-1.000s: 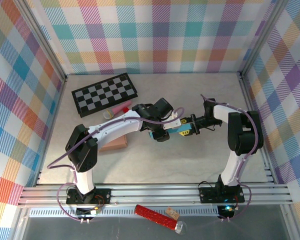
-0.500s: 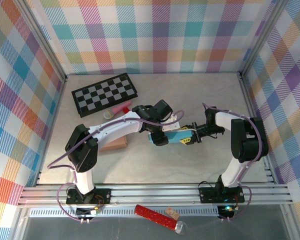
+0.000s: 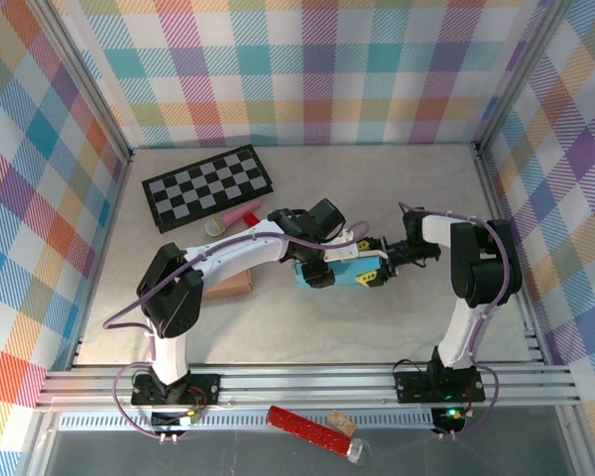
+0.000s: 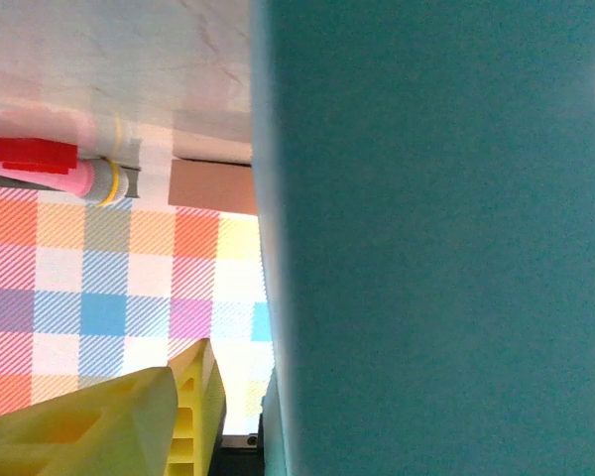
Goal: Fold the paper box
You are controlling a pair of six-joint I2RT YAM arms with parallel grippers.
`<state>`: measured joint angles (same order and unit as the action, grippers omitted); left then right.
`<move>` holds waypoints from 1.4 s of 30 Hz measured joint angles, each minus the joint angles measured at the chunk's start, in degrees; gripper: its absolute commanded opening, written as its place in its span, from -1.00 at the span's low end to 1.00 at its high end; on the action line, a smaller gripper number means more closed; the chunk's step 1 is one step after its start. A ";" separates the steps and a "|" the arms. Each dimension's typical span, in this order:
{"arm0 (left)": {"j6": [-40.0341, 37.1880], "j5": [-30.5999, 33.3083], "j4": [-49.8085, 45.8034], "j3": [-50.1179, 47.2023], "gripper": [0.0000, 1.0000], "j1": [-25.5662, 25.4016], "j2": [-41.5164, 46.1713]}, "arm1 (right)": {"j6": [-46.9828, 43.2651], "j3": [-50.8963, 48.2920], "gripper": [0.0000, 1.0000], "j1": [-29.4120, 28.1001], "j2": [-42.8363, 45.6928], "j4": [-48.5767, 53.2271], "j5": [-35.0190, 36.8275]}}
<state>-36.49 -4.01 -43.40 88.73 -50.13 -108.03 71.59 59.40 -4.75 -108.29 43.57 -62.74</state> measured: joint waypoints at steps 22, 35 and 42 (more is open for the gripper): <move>3.34 -2.86 0.04 2.29 0.31 2.29 -1.31 | -2.86 8.72 0.38 9.60 24.35 6.64 26.67; 4.35 -4.39 0.00 2.54 0.32 3.19 -1.40 | 2.34 -4.66 0.10 -9.01 45.48 0.35 47.10; 5.25 -4.52 -0.02 5.18 0.31 3.19 -3.30 | 4.46 -5.31 0.01 -12.57 43.95 -2.40 48.85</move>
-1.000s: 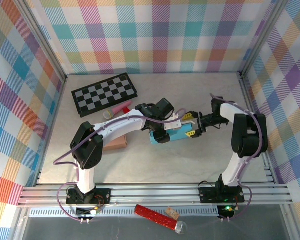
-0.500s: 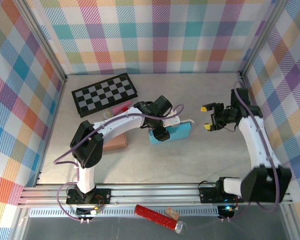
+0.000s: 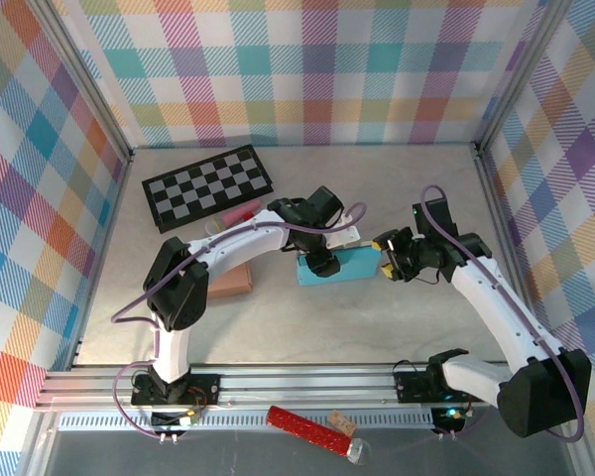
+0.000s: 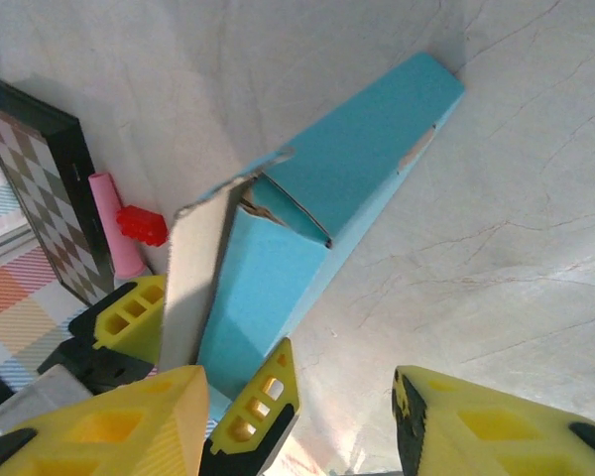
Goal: Fold the paper box
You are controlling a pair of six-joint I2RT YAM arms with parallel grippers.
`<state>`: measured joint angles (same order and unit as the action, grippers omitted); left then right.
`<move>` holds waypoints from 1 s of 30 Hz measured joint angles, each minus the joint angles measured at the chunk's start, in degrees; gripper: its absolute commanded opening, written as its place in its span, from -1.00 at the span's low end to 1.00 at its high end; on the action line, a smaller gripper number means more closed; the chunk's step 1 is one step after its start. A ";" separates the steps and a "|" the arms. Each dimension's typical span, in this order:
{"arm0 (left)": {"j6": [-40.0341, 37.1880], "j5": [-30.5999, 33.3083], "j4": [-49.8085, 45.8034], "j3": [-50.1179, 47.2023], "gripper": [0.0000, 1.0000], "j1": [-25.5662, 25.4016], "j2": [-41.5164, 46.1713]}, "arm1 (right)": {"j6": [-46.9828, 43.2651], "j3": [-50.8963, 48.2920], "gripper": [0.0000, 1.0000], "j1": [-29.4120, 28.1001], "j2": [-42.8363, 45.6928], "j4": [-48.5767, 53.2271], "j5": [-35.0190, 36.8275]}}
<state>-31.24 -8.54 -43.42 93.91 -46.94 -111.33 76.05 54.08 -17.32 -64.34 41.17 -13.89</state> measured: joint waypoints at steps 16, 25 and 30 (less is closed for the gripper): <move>0.39 -0.46 -0.07 0.44 0.30 0.00 -0.37 | 0.17 -1.33 -0.11 -0.76 -6.49 -4.35 1.07; 0.39 -0.46 -0.09 0.46 0.30 0.00 -0.37 | -0.42 -1.22 -0.29 -0.76 -8.13 -4.96 1.22; 0.59 -0.46 -0.09 0.46 0.27 0.00 -0.37 | -0.87 -0.42 -0.43 -1.03 -8.39 -4.63 1.49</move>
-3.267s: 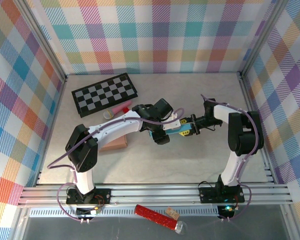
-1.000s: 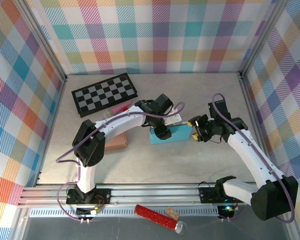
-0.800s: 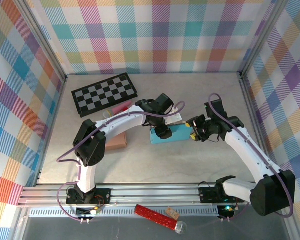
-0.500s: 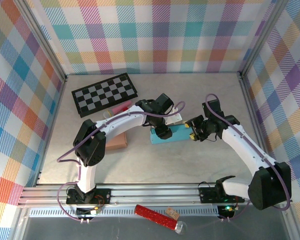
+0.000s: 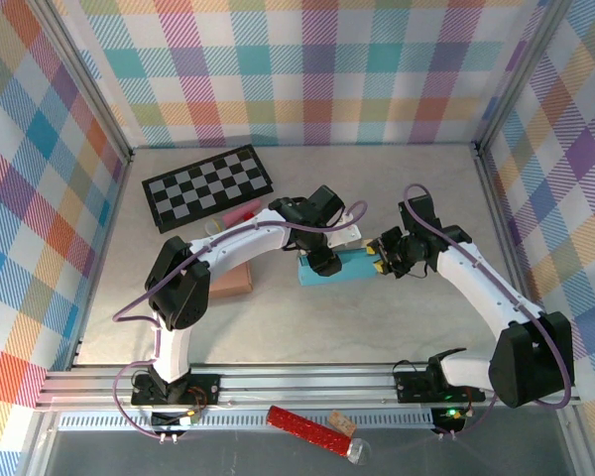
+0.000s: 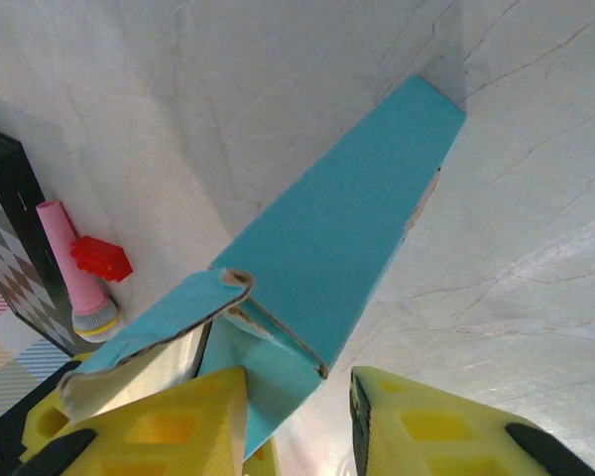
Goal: Fold the paper box
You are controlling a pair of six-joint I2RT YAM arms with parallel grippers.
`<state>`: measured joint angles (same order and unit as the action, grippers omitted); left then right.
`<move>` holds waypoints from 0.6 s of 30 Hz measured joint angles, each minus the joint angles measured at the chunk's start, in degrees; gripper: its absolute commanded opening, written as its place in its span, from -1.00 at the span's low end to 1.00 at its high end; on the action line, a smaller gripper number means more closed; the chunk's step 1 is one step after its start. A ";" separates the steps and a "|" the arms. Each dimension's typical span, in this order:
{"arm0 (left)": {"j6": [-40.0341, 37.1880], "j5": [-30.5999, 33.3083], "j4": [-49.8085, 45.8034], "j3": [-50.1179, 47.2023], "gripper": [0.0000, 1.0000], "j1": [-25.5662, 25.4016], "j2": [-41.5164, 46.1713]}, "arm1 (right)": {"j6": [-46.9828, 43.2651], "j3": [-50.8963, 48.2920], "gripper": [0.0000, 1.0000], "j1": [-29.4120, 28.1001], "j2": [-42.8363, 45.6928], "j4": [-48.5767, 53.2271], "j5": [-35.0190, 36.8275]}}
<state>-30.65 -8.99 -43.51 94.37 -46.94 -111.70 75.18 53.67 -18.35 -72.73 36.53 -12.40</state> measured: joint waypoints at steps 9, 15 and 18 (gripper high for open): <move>0.00 0.00 0.02 0.00 0.25 0.00 0.00 | -6.21 5.42 -0.09 -0.07 -1.49 6.91 1.11; -0.02 0.00 0.04 0.00 0.24 0.00 0.00 | -22.12 14.40 -0.10 0.02 2.12 12.07 6.51; -0.09 0.00 0.04 0.00 0.23 0.00 0.00 | -33.70 14.62 -0.27 0.35 6.62 11.98 8.79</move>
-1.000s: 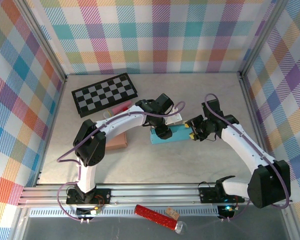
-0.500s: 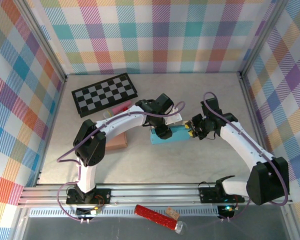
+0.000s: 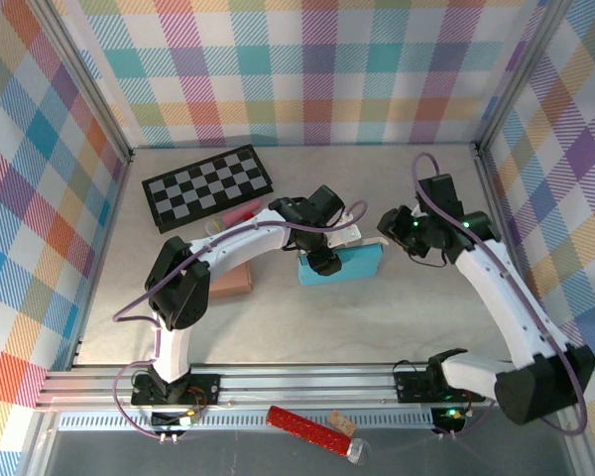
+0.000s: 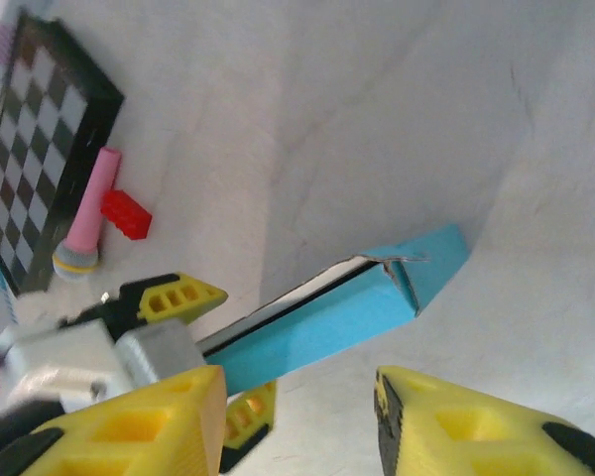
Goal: Fold the paper box
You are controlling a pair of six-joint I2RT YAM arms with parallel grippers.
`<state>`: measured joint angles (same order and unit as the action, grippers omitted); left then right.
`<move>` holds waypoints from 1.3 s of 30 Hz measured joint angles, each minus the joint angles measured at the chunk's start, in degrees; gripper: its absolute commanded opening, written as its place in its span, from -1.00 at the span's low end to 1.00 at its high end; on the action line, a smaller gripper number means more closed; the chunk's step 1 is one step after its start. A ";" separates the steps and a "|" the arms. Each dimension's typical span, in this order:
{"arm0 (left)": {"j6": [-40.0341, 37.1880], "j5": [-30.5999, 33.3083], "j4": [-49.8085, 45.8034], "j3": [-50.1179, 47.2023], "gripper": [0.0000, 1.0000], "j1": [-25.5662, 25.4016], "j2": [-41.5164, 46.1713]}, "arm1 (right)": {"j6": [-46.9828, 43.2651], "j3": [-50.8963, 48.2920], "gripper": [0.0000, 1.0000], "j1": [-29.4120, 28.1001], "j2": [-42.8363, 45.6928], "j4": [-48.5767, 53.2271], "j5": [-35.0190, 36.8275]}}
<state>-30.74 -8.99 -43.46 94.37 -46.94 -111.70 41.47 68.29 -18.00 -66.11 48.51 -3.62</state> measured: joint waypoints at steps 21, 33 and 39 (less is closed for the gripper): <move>-0.59 0.02 0.02 -0.02 0.22 0.00 0.00 | -44.52 4.04 -0.33 1.55 -16.37 6.40 -0.26; -0.59 0.00 0.00 -0.04 0.21 0.00 0.00 | -48.39 4.04 -0.40 1.60 -17.40 5.07 -1.99; -0.59 -0.02 0.00 -0.04 0.21 0.00 0.00 | -48.76 4.04 -0.25 1.60 -17.94 4.87 -0.26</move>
<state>-31.33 -9.02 -43.46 94.32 -46.94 -111.70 -7.29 72.34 -16.40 -84.05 53.39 -3.88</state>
